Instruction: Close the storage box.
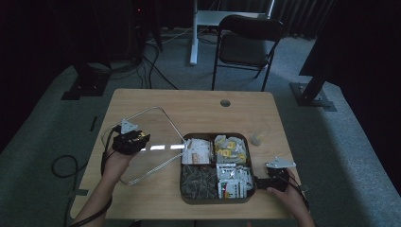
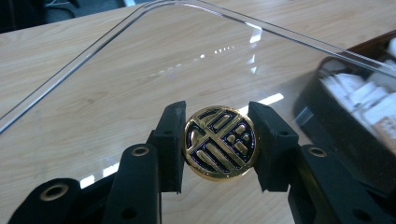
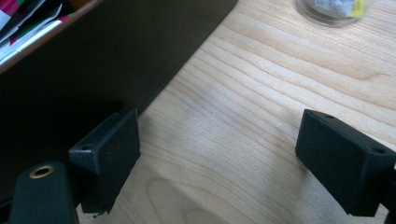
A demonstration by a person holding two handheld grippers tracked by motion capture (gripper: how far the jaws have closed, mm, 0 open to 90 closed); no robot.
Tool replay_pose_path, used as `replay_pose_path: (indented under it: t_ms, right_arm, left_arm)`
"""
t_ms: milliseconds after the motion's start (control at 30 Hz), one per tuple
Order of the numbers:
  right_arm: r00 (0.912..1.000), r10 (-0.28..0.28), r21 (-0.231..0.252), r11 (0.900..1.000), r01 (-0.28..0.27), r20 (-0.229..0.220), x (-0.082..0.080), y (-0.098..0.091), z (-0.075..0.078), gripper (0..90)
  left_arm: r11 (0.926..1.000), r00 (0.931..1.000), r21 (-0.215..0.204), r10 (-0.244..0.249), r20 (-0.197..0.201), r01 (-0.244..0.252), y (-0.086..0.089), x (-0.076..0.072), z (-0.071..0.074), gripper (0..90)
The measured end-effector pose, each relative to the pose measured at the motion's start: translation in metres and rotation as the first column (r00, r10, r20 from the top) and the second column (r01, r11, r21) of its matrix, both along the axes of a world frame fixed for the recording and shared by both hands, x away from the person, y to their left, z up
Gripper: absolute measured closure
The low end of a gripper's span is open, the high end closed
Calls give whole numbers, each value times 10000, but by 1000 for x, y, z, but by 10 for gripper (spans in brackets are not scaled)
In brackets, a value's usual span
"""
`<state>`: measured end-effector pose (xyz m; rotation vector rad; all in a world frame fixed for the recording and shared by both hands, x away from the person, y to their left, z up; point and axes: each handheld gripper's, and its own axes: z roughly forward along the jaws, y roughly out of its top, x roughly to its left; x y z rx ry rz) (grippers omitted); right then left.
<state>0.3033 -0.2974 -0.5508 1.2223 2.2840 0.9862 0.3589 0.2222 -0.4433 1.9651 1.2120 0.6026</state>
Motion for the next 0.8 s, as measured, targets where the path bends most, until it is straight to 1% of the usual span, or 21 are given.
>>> replay_pose_path:
  t_ms: [100, 200, 333, 367, 467, 500, 600, 700, 733, 800]
  right_arm:
    - [10000, 1, 0, 10000, -1, 0, 0, 0, 0, 131]
    - [10000, -4, 8, 10000, 4, -1, 0, 0, 0, 131]
    - [10000, -4, 9, 10000, 4, 1, 0, 0, 0, 131]
    - [10000, -5, 6, 10000, 5, -1, 0, 0, 0, 131]
    - [10000, -4, 7, 10000, 4, -2, 0, 0, 0, 131]
    - [10000, -3, 4, 10000, 3, 1, 0, 0, 0, 131]
    - [10000, -10, 12, 10000, 10, -1, 0, 0, 0, 131]
    - [10000, -5, 7, 10000, 5, -3, 0, 0, 0, 131]
    - [10000, -7, 8, 10000, 7, -3, 0, 0, 0, 131]
    - [10000, 0, 0, 10000, 0, -1, 0, 0, 0, 131]
  left_arm:
    - [9997, 9997, 55, -229, 94, 228, -6, -2, 4, 593]
    - [9988, 9988, -65, -478, 105, 479, -11, -3, 9, 593]
    - [9975, 9972, -93, -704, 257, 707, -18, -4, 13, 593]
    - [9970, 9967, -166, -757, 275, 762, -20, -5, 13, 593]
    - [9944, 9941, -136, -1046, 297, 1050, -25, -6, 14, 593]
    - [9934, 9932, -119, -1137, 251, 1140, -27, -6, 14, 593]
    - [9908, 9909, -228, -1330, 183, 1334, -31, -6, 15, 593]
    - [9893, 9892, -231, -1437, 294, 1444, -36, -7, 16, 593]
    - [9888, 9889, -310, -1450, 324, 1460, -37, -8, 16, 593]
    - [9867, 9868, -301, -1589, 302, 1598, -41, -8, 18, 593]
